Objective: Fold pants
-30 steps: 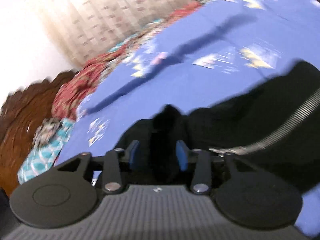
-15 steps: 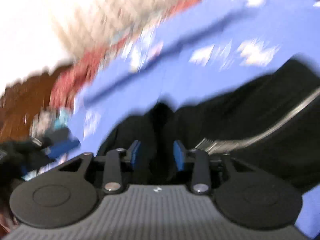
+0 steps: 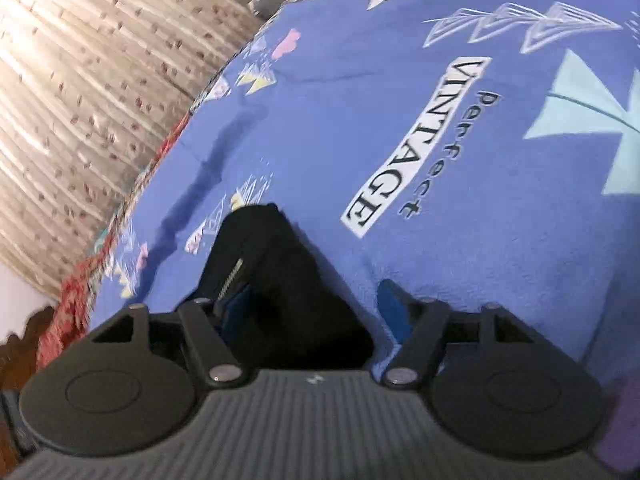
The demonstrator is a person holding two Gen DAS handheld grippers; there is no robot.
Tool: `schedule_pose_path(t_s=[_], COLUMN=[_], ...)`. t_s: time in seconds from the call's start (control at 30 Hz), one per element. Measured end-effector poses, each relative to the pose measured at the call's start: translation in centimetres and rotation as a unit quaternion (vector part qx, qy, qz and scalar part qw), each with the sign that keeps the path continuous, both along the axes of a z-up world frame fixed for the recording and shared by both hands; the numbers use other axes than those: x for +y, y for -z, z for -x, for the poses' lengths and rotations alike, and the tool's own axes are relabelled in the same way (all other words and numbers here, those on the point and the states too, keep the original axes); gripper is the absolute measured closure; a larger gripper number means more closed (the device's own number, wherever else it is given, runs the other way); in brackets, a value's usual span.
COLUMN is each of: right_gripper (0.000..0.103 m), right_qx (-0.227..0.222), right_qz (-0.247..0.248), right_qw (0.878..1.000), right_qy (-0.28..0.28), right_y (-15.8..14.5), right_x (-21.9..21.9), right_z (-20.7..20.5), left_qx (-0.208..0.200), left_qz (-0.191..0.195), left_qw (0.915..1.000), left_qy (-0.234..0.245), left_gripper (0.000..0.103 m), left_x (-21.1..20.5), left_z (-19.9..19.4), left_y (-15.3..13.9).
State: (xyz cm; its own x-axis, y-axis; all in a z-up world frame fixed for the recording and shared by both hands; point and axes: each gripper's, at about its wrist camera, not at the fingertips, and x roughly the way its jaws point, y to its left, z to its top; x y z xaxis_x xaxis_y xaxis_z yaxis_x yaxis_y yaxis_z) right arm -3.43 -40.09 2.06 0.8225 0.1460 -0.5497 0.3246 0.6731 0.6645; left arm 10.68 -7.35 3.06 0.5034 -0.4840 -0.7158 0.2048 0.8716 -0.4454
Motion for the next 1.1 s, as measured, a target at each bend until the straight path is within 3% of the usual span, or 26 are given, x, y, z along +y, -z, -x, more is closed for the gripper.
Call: schedule_pose_path(t_s=[0.03,0.1,0.17,0.3,0.4,0.47,0.5,0.53,0.6,0.7,0.83,0.97,1.0,1.03,1.1], right_gripper=[0.086,0.086,0.087,0.086,0.086,0.086,0.086,0.086,0.086,0.086,0.085,0.075,0.064,0.066,0.066], right_qx=[0.006,-0.015,-0.052,-0.107,-0.136,-0.151,-0.158,-0.164,-0.17,-0.173,-0.169,-0.124,-0.105,-0.082,-0.059], right_qz=[-0.008,-0.013,0.013,0.073,0.125,0.155,0.168,0.177,0.199,0.218,0.21,0.207,0.202,0.202,0.197], right_qw=[1.0,0.999,0.995,0.978,0.957,0.941,0.933,0.924,0.911,0.895,0.876,0.86,0.856,0.851,0.848], right_qy=[-0.023,-0.046,-0.082,-0.162,-0.222,-0.26,-0.278,-0.295,-0.319,-0.347,-0.399,-0.45,-0.465,-0.477,-0.489], right_y=[-0.3,-2.4,-4.8,-8.6,-10.0,-10.5,-10.8,-10.5,-10.3,-10.2,-9.8,-7.2,-6.1,-5.3,-4.8], right_x=[0.4,1.5,3.5,9.1,13.9,17.1,18.6,20.0,22.0,24.1,26.9,30.1,30.7,31.3,30.8], right_z=[-0.5,-0.4,-0.6,-1.4,-1.3,-1.2,-1.1,-1.2,-0.5,-0.8,-1.4,-1.7,-1.5,-1.9,-2.1], left_qx=[0.006,-0.007,-0.041,-0.066,-0.067,-0.056,-0.051,-0.045,-0.044,-0.063,-0.083,-0.036,-0.016,-0.002,0.007], left_qz=[0.006,0.027,0.06,0.101,0.104,0.083,0.078,0.078,0.064,0.092,0.088,0.069,0.057,0.043,0.049], left_qw=[1.0,0.9995,0.9972,0.9926,0.991,0.9923,0.9926,0.9927,0.9945,0.9929,0.9927,0.9943,0.9951,0.9957,0.9946], left_qy=[-0.003,-0.012,-0.018,0.005,0.052,0.073,0.078,0.081,0.07,0.041,-0.01,-0.072,-0.079,-0.082,-0.091], left_gripper=[0.072,0.067,0.056,0.007,0.003,0.004,0.016,0.053,0.079,0.082,0.082,0.08,0.073,0.066,0.065], left_x=[0.4,1.4,2.6,2.3,0.9,0.3,0.3,0.5,1.7,5.5,10.4,13.4,13.4,13.2,13.5], left_z=[0.2,1.2,2.4,3.0,2.5,1.9,1.7,1.6,1.7,3.2,5.3,5.5,5.0,4.7,4.8], left_y=[-0.8,-3.1,-6.0,-10.4,-11.8,-11.6,-11.2,-10.6,-10.0,-9.8,-8.4,-3.8,-2.2,-0.9,0.8])
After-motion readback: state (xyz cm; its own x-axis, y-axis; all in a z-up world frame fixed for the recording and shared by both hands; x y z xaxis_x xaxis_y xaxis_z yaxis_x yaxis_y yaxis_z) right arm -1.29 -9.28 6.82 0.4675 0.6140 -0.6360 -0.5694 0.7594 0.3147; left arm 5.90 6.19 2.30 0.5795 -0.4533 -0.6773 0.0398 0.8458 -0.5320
